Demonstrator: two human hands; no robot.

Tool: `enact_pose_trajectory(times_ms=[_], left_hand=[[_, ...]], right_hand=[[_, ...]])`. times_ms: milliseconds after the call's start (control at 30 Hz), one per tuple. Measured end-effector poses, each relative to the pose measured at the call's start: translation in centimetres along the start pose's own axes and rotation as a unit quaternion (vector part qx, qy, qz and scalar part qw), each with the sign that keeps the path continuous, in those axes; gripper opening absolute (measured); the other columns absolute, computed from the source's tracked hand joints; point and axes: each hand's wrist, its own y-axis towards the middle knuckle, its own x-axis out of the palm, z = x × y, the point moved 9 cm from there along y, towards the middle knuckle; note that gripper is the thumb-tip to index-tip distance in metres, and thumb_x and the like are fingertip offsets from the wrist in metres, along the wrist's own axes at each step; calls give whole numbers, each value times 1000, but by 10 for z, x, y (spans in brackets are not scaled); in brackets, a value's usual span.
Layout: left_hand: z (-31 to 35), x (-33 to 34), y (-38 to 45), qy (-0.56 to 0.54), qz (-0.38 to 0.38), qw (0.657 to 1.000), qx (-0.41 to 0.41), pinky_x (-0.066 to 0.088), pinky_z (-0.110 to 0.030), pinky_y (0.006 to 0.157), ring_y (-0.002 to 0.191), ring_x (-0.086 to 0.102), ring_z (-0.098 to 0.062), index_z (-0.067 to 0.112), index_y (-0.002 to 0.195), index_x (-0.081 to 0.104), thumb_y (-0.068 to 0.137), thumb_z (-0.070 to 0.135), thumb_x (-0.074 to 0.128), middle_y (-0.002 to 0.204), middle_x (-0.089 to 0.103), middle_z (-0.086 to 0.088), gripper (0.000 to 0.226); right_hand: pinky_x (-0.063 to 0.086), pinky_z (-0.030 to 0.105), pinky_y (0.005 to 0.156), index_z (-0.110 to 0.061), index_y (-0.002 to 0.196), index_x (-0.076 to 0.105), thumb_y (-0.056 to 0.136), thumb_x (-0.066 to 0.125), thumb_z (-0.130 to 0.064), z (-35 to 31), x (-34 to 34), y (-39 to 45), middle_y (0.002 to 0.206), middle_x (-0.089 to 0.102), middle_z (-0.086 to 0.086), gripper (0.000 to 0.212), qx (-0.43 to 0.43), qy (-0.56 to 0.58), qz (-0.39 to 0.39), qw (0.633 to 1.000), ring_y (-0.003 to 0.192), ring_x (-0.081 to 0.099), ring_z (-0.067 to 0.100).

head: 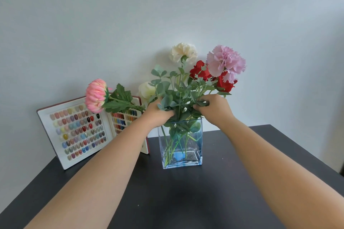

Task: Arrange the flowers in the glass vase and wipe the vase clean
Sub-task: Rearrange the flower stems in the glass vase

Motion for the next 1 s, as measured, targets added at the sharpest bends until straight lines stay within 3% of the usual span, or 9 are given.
enact_pose_trajectory(times_ms=[100, 167, 233, 333, 400, 500, 633, 867, 1000], left_hand=[[-17, -4, -9, -40, -61, 995, -66, 37, -35, 100, 123, 46, -17, 28, 145, 31, 73, 55, 69, 136, 47, 9, 85], [-28, -9, -18, -27, -69, 993, -88, 30, -33, 102, 133, 37, -17, 32, 151, 11, 68, 62, 69, 149, 33, 7, 106], [-33, -14, -25, 1, -46, 997, -67, 31, -36, 105, 137, 36, -21, 33, 151, 9, 75, 61, 66, 156, 29, 2, 99], [-21, -17, -31, -55, 27, 998, 10, 35, -34, 103, 129, 46, -19, 26, 149, 21, 92, 44, 56, 146, 46, 0, 70], [-10, -22, -31, -27, 95, 994, 47, 42, -31, 87, 105, 59, -19, 15, 138, 42, 98, 35, 50, 123, 63, -5, 45], [0, -28, -25, -3, 157, 986, 57, 41, -31, 62, 80, 61, -26, 10, 117, 56, 100, 30, 46, 91, 66, -11, 28], [2, -14, -9, 25, 104, 993, 47, 37, -26, 54, 71, 55, -26, 11, 111, 56, 99, 19, 47, 91, 65, -18, 17], [0, -2, -3, 120, 18, 992, 39, 51, -41, 78, 89, 61, -33, 9, 114, 57, 96, 16, 50, 101, 65, -15, 20], [-3, 16, -6, 249, -68, 966, 14, 49, -39, 74, 88, 58, -34, 3, 112, 56, 95, 13, 49, 99, 61, -17, 21]], right_hand=[[38, 16, 50, -21, 93, 73, 81, 70, -34, 2, 0, 2, 71, 64, 1, 18, -5, 3, -6, 1000, 60, 54, 17], [36, 16, 50, -21, 93, 73, 80, 71, -33, 6, 1, 1, 66, 60, -5, 18, -4, 22, -3, 1000, 59, 52, 13], [37, 18, 51, -22, 93, 72, 79, 72, -33, 11, 3, 0, 64, 57, -12, 17, 1, 70, 5, 998, 59, 51, 6], [37, 19, 52, -25, 86, 69, 81, 70, -38, 14, 6, -4, 64, 57, -11, 14, 8, 140, 24, 990, 57, 50, 6], [38, 21, 51, -22, 82, 69, 82, 68, -39, 13, 9, -6, 62, 58, -1, 17, 11, 149, 32, 988, 55, 48, 12], [41, 26, 54, -12, 77, 68, 83, 67, -36, 12, 11, -4, 70, 66, 16, 25, 18, 148, 40, 988, 57, 49, 18], [44, 27, 52, -7, 74, 66, 83, 67, -32, 6, 12, 4, 65, 65, 10, 27, 21, 118, 37, 992, 59, 55, 26], [45, 25, 53, -16, 71, 67, 82, 67, -32, 5, 14, 10, 65, 67, 8, 20, 33, 95, 27, 995, 58, 58, 21], [52, 31, 61, -12, 82, 74, 81, 68, -33, 2, 9, 7, 71, 71, 10, 22, 32, 75, 26, 996, 65, 63, 24]])
